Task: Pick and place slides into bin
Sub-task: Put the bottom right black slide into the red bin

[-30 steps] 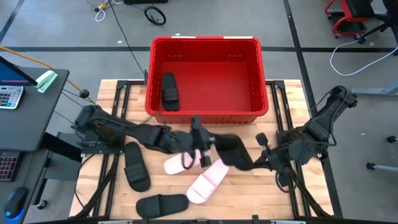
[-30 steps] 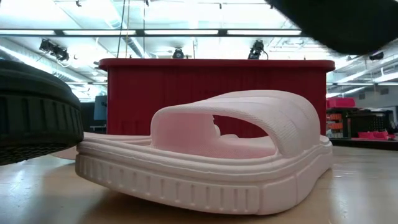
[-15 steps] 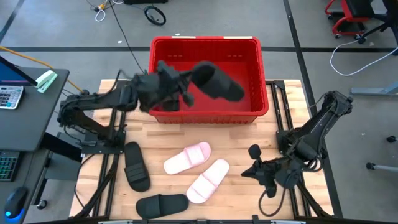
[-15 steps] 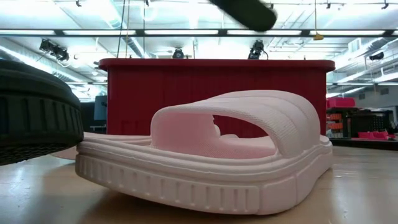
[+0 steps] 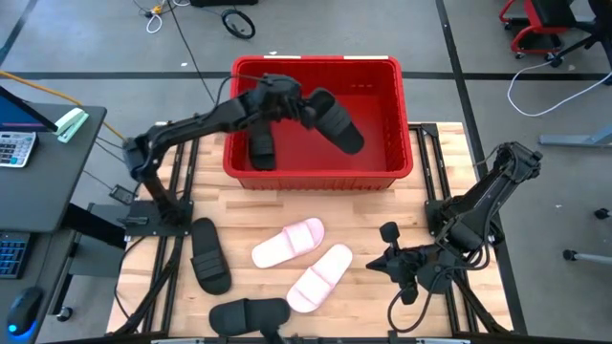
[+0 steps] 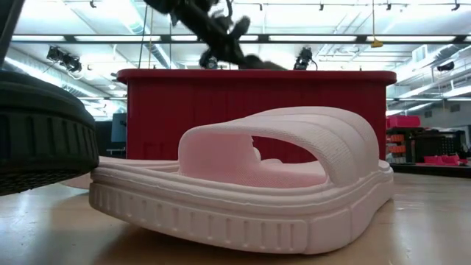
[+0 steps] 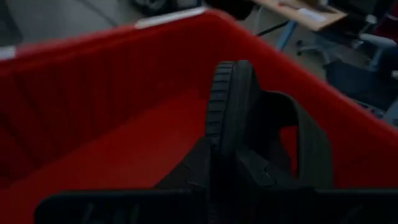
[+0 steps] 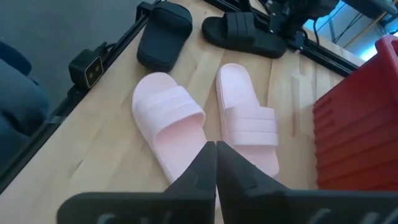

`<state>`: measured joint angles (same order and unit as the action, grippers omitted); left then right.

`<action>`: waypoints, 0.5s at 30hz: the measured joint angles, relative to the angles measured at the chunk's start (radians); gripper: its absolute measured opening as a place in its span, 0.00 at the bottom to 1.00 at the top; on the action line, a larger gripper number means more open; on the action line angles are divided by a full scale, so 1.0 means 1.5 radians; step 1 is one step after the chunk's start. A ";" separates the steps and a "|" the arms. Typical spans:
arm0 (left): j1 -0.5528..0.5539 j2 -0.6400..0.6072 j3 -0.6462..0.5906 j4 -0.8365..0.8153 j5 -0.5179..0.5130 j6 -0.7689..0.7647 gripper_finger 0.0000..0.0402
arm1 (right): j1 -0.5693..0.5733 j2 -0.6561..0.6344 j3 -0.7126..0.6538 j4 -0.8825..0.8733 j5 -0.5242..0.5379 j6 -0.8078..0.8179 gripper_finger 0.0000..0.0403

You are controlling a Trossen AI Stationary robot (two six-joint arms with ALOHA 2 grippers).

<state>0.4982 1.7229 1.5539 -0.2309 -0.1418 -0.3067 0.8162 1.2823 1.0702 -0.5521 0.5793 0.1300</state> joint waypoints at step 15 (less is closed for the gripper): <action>0.110 0.044 0.002 -0.190 0.071 -0.048 0.10 | 0.000 0.000 0.000 -0.022 -0.001 0.005 0.02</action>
<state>0.6630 1.7885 1.5574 -0.5153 -0.0354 -0.3787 0.8162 1.2823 1.0702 -0.5857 0.5785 0.1377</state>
